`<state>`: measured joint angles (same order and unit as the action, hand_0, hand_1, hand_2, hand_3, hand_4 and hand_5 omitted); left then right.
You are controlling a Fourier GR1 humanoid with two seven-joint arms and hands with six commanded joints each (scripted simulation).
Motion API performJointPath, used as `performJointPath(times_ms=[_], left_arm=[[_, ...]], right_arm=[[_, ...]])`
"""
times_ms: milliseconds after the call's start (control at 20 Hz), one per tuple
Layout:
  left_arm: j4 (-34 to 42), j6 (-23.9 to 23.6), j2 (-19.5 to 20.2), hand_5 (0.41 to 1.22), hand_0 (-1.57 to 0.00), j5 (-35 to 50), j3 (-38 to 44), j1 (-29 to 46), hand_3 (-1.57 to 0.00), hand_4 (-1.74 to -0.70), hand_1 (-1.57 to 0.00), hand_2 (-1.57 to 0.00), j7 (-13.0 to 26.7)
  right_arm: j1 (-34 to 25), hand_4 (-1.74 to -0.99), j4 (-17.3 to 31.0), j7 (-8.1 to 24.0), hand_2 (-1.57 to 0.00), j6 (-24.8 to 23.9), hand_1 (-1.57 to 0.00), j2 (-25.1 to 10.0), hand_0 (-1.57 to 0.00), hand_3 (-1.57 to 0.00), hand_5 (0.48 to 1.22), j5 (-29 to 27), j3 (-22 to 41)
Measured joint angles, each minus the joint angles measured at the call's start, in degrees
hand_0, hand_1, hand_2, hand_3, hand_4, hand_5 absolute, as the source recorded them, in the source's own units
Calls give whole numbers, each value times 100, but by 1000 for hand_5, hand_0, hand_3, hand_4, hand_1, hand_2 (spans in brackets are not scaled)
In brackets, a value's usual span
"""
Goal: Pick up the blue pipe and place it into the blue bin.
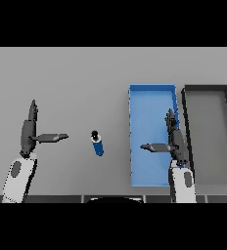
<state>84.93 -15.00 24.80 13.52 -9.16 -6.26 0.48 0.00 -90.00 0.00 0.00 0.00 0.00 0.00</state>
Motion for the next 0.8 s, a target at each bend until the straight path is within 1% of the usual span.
performJointPath(times_ms=[250,300,350,400,500,550,650,750,800], left_arm=[[-67,7,-11,593,1,1,11,-73,1,-966,1,1,-17],[-33,11,37,593,1,7,26,-76,1,-966,1,1,16],[-43,599,381,592,1,-28,-121,118,1,-963,1,1,-367],[-140,971,636,590,1,-64,-171,179,1,-960,1,1,-572],[-309,1384,846,592,1,-124,-243,184,1,-959,1,1,-882],[-394,1473,881,595,1,-140,-254,163,1,-961,1,1,-932],[-404,1632,909,593,1,-64,-262,119,1,-960,1,1,-983],[-273,1951,1023,584,1,64,-304,211,1,-976,1,1,-1172],[-111,2129,1113,573,1,79,-389,302,1,-989,1,1,-1231]], right_arm=[[-77,-1205,59,33,1,-11,1,-7,1,1,629,-6,-23],[-126,-1205,96,44,1,-32,1,36,1,1,629,27,9],[100,-1201,-146,-490,1,69,1,-402,1,1,628,412,141],[295,-1197,-346,-759,1,102,1,-608,1,1,627,683,269],[449,-1193,-544,-732,1,109,1,-736,1,1,622,949,423],[526,-1196,-603,-724,1,112,1,-740,1,1,623,1028,487],[515,-1203,-629,-599,1,127,1,-772,1,1,625,1038,488],[584,-1192,-703,-602,1,163,1,-817,1,1,621,1065,518],[492,-1181,-703,-510,1,149,1,-839,1,1,619,1032,474]])
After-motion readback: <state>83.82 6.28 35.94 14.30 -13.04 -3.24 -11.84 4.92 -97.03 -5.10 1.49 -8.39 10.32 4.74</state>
